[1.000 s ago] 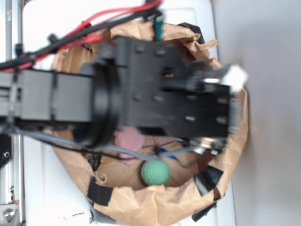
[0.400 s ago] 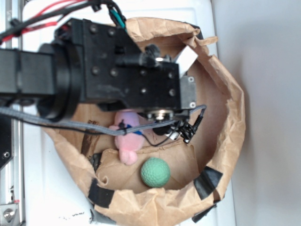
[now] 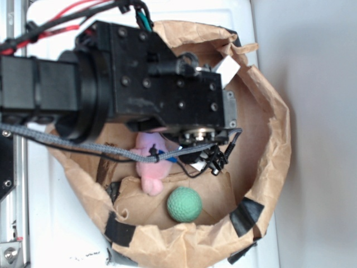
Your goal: Grab the pink bunny.
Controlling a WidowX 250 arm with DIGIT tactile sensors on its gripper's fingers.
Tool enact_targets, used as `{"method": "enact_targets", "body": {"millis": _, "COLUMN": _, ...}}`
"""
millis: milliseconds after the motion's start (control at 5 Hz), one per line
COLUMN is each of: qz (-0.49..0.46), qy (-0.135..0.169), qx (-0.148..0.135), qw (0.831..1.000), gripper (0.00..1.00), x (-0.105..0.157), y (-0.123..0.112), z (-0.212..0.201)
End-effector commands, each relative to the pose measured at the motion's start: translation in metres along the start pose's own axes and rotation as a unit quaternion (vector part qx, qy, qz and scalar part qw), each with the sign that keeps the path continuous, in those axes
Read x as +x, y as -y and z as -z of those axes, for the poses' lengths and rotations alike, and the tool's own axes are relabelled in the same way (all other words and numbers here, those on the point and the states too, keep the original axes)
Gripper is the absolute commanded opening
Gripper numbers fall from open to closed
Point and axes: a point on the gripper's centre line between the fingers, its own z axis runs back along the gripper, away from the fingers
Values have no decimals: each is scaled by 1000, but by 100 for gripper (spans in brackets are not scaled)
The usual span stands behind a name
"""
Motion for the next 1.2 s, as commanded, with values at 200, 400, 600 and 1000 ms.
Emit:
{"method": "enact_targets", "body": {"millis": 200, "qz": -19, "qy": 57, "qx": -44, "qw": 997, "gripper": 100, "x": -24, "y": -8, "z": 23}}
{"method": "enact_targets", "body": {"millis": 400, "qz": -48, "qy": 62, "qx": -37, "qw": 996, "gripper": 0, "x": -31, "y": -5, "z": 48}}
{"method": "enact_targets", "body": {"millis": 600, "qz": -60, "qy": 95, "qx": -36, "qw": 993, "gripper": 0, "x": -30, "y": 0, "z": 72}}
{"method": "enact_targets", "body": {"millis": 1000, "qz": -50, "qy": 55, "qx": -49, "qw": 996, "gripper": 0, "x": -24, "y": -1, "z": 21}}
